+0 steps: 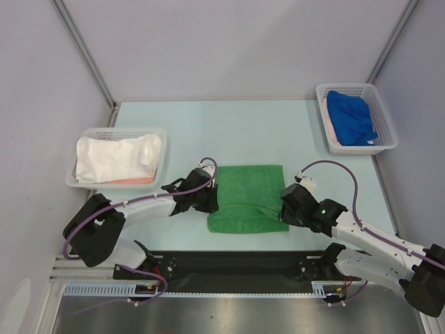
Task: Fold and stack the towels
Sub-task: Fold the towel
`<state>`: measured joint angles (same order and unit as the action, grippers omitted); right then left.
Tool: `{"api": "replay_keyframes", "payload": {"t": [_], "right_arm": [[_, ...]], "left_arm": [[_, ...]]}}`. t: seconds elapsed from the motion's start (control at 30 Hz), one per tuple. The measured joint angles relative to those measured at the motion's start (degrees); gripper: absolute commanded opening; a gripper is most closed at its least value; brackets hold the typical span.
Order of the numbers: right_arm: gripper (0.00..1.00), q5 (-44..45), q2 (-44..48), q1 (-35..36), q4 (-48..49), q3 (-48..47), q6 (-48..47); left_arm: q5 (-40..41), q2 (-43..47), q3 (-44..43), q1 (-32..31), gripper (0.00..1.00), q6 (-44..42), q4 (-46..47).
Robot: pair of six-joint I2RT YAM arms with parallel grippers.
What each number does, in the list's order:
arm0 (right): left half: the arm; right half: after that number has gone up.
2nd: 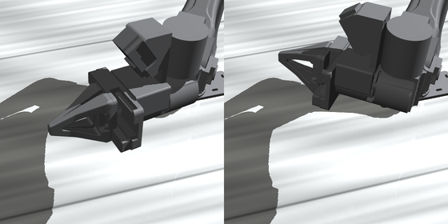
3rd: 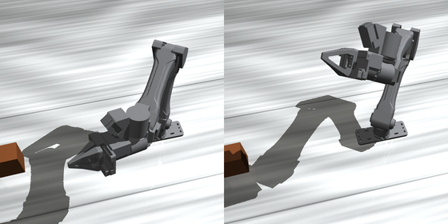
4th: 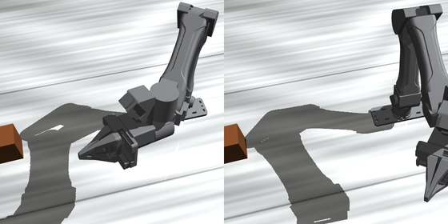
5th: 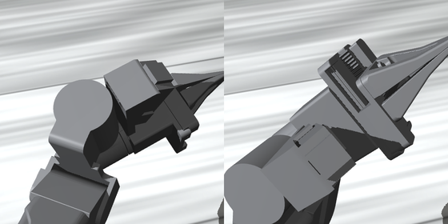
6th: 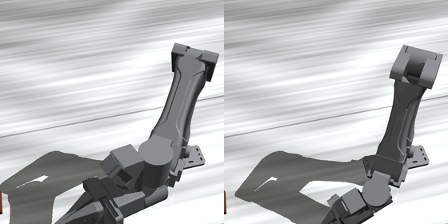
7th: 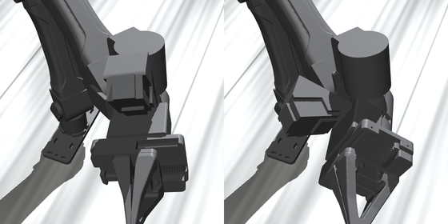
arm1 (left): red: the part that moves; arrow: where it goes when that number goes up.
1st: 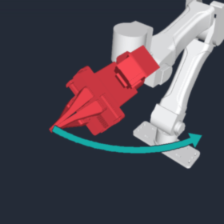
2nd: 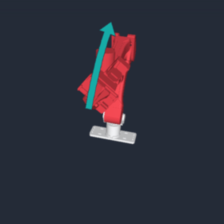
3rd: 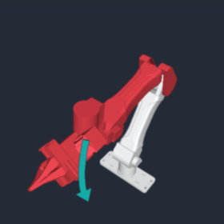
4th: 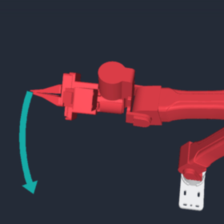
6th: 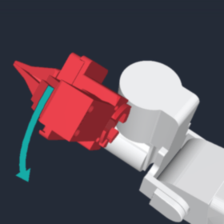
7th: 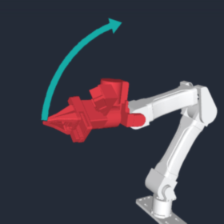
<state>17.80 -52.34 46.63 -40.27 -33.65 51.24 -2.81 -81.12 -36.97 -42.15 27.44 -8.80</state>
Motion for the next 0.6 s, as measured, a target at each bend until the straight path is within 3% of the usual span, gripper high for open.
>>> {"api": "replay_keyframes", "payload": {"t": [0.17, 0.33, 0.53, 0.6], "right_arm": [[0.38, 0.26, -0.7, 0.2, 0.55, 0.02, -0.13], [0.28, 0.46, -0.76, 0.2, 1.16, 0.24, -0.24], [0.47, 0.42, -0.76, 0.2, 1.51, 1.44, 0.2], [0.49, 0.37, -0.74, 0.2, 1.68, 1.44, 0.42]], "left_arm": [[-0.48, 0.28, 0.0, -0.15, 0.15, -0.55, -0.42], [-0.83, 3.02, 0.02, -0.17, 0.15, -0.57, -1.03], [-2.14, 8.11, 1.31, -0.26, 0.14, -0.52, -0.17], [-2.6, 9.64, 2.6, -0.31, 0.15, -0.48, 0.5]]}}
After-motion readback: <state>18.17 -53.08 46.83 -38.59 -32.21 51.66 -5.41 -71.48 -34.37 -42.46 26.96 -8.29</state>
